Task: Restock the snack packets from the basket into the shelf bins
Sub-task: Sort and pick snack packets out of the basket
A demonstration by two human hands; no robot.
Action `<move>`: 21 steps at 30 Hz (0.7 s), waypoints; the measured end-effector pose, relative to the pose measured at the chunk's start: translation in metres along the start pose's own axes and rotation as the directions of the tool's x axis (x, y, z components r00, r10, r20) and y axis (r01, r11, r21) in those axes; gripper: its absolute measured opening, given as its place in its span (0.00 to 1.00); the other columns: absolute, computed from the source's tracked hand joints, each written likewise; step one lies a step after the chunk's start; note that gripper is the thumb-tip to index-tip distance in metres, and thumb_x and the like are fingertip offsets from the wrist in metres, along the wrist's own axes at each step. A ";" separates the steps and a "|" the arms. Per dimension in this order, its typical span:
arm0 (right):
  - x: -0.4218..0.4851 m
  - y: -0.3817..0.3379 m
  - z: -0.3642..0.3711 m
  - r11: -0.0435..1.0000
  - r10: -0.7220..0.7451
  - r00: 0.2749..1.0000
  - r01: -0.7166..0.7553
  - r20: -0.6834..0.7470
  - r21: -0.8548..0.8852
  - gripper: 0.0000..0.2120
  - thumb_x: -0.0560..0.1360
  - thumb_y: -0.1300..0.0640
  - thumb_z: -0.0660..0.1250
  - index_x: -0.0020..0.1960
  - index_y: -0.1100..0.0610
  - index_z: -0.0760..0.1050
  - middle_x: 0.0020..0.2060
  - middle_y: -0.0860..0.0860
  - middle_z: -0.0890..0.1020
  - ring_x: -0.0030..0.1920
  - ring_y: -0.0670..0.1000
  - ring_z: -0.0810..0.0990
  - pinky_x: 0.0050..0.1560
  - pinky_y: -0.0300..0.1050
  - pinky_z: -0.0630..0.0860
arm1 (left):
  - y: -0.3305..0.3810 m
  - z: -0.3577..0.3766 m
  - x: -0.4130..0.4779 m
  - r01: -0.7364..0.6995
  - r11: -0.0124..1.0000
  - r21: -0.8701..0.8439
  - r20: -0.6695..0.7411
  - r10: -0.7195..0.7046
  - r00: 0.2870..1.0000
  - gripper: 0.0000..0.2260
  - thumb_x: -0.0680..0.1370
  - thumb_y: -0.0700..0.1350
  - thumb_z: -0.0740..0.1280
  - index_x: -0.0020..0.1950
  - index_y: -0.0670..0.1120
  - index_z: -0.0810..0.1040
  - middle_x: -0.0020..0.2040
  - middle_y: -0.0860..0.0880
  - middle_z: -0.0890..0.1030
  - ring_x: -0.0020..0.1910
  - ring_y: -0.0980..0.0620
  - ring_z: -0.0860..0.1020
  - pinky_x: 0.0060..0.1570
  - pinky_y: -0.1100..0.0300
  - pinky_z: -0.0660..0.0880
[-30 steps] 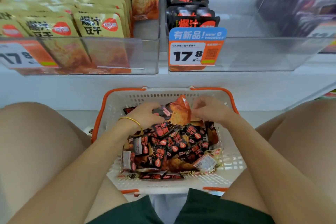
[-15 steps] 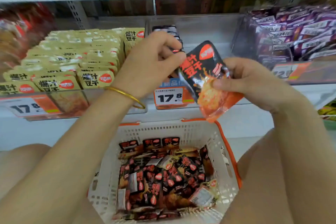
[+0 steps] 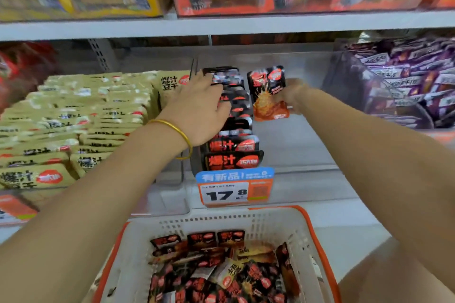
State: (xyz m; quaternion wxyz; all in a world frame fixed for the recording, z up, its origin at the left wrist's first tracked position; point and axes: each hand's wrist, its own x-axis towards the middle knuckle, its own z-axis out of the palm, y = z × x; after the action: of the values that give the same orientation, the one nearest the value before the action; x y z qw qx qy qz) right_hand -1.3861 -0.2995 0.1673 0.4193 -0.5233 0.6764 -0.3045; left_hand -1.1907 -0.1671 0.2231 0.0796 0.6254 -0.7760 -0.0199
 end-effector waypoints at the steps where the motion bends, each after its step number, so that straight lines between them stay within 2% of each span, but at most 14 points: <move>1: 0.009 0.002 0.004 0.999 -0.002 1.000 0.002 -0.004 -0.046 0.21 0.72 0.66 0.70 0.65 0.62 0.72 0.60 0.58 0.78 0.59 0.58 0.78 0.61 0.54 0.74 | -0.001 0.002 0.001 -0.007 1.000 -0.004 0.000 0.007 1.000 0.22 0.82 0.50 0.54 0.73 0.40 0.63 0.77 0.42 0.55 0.77 0.47 0.49 0.74 0.51 0.49; 3: 0.023 0.007 0.013 0.995 -0.032 0.999 0.030 -0.018 -0.091 0.21 0.72 0.64 0.70 0.64 0.61 0.72 0.60 0.59 0.78 0.59 0.59 0.78 0.61 0.53 0.75 | -0.003 0.006 0.001 -0.028 0.999 -0.015 -0.027 0.028 0.999 0.23 0.82 0.51 0.53 0.74 0.42 0.61 0.77 0.43 0.53 0.77 0.48 0.48 0.75 0.52 0.48; 6: 0.033 0.007 0.024 0.971 -0.095 0.989 0.067 -0.113 -0.230 0.20 0.74 0.58 0.69 0.64 0.60 0.73 0.60 0.57 0.78 0.61 0.58 0.76 0.61 0.47 0.70 | -0.005 0.008 -0.001 -0.048 0.998 -0.034 -0.075 0.045 0.996 0.23 0.82 0.53 0.51 0.73 0.42 0.63 0.76 0.44 0.57 0.77 0.49 0.50 0.74 0.57 0.46; 9: 0.037 0.008 0.034 0.984 -0.083 0.994 0.069 -0.076 -0.167 0.15 0.74 0.60 0.69 0.60 0.60 0.75 0.57 0.58 0.80 0.56 0.57 0.79 0.59 0.49 0.75 | -0.005 0.007 -0.002 -0.050 0.998 -0.039 -0.081 0.047 0.996 0.24 0.81 0.54 0.50 0.73 0.42 0.64 0.75 0.44 0.60 0.76 0.49 0.51 0.73 0.59 0.46; 11: 0.042 0.009 0.040 0.980 -0.092 0.982 0.060 -0.164 -0.189 0.10 0.74 0.59 0.69 0.53 0.59 0.73 0.56 0.58 0.80 0.56 0.59 0.79 0.58 0.51 0.75 | -0.005 0.008 -0.001 -0.047 0.998 -0.038 -0.074 0.044 0.996 0.22 0.82 0.52 0.52 0.73 0.43 0.64 0.76 0.45 0.59 0.76 0.50 0.50 0.73 0.58 0.46; 13: 0.043 0.008 0.046 0.975 -0.098 0.968 0.046 -0.231 -0.219 0.11 0.76 0.58 0.67 0.56 0.62 0.71 0.56 0.59 0.79 0.58 0.60 0.77 0.56 0.50 0.73 | -0.005 0.008 -0.001 -0.039 0.999 -0.036 -0.075 0.036 0.997 0.22 0.82 0.51 0.53 0.73 0.43 0.64 0.76 0.45 0.59 0.76 0.50 0.51 0.73 0.57 0.47; 16: 0.044 0.007 0.056 0.987 -0.052 0.959 0.007 -0.280 -0.160 0.14 0.76 0.60 0.64 0.60 0.62 0.67 0.56 0.58 0.78 0.57 0.60 0.77 0.54 0.51 0.72 | -0.005 0.009 0.000 -0.042 0.999 -0.033 -0.086 0.039 0.996 0.21 0.82 0.51 0.54 0.71 0.42 0.66 0.74 0.45 0.62 0.75 0.50 0.53 0.73 0.57 0.49; 19: 0.043 0.007 0.056 0.988 -0.022 0.956 -0.024 -0.293 -0.151 0.16 0.75 0.60 0.66 0.59 0.60 0.64 0.57 0.58 0.78 0.56 0.59 0.77 0.55 0.51 0.73 | -0.005 0.011 0.001 -0.036 0.998 -0.046 -0.077 0.032 0.997 0.22 0.82 0.53 0.53 0.71 0.42 0.67 0.74 0.45 0.63 0.75 0.50 0.53 0.73 0.57 0.49; 21: 0.038 0.005 0.051 0.986 -0.019 0.959 -0.028 -0.282 -0.162 0.16 0.75 0.59 0.69 0.54 0.59 0.62 0.55 0.59 0.77 0.54 0.57 0.77 0.54 0.50 0.73 | -0.007 0.011 0.000 -0.045 0.997 -0.066 -0.104 0.038 0.994 0.27 0.78 0.57 0.49 0.67 0.41 0.70 0.70 0.43 0.68 0.73 0.48 0.59 0.71 0.57 0.52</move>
State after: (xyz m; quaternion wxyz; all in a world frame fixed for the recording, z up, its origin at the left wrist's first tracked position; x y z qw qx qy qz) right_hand -1.3475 -0.3334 0.1299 0.2744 -0.5057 0.7532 -0.3188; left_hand -1.1856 -0.1697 0.2116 0.1410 0.6063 -0.7826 -0.0129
